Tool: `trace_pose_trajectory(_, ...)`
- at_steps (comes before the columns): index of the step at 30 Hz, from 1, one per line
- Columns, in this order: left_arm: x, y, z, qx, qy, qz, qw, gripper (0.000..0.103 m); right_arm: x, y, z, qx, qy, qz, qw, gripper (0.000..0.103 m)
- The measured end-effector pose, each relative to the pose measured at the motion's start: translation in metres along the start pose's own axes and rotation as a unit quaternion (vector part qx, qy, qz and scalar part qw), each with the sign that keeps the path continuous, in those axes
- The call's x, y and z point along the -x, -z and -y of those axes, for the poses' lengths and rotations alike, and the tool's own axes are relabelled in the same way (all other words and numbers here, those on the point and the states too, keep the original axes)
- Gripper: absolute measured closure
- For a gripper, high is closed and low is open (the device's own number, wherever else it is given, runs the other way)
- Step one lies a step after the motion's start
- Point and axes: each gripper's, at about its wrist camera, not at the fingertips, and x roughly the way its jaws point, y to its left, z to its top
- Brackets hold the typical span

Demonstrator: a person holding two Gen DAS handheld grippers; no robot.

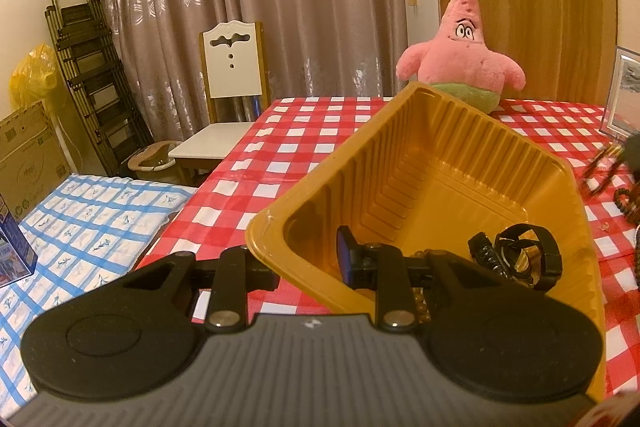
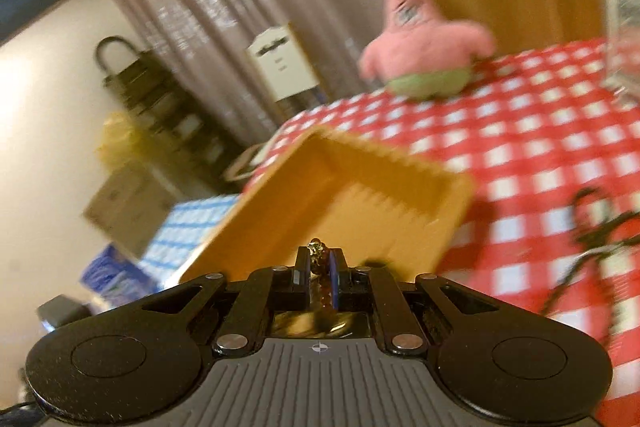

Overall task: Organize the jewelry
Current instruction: 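Carry the bracelet into the tray and open the right tool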

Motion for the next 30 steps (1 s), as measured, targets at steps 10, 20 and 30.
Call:
trace_pose_trajectory(10, 0.003, 0.001, 0.001, -0.003, 0.002, 0.002, 1.0000, 0.078, -0.072, 0.022, -0.017, -0.007, -0.033, -0.055, 0.998, 0.094)
trace_pose_trajectory(20, 0.005, 0.001, 0.002, -0.001, 0.003, 0.001, 1.0000, 0.078, -0.070, 0.026, -0.012, -0.007, -0.030, -0.037, 0.999, 0.079)
trace_pose_trajectory(30, 0.005, 0.001, 0.002, -0.002, 0.003, 0.001, 1.0000, 0.078, -0.023, 0.037, 0.009, 0.006, 0.043, -0.027, 0.999, 0.064)
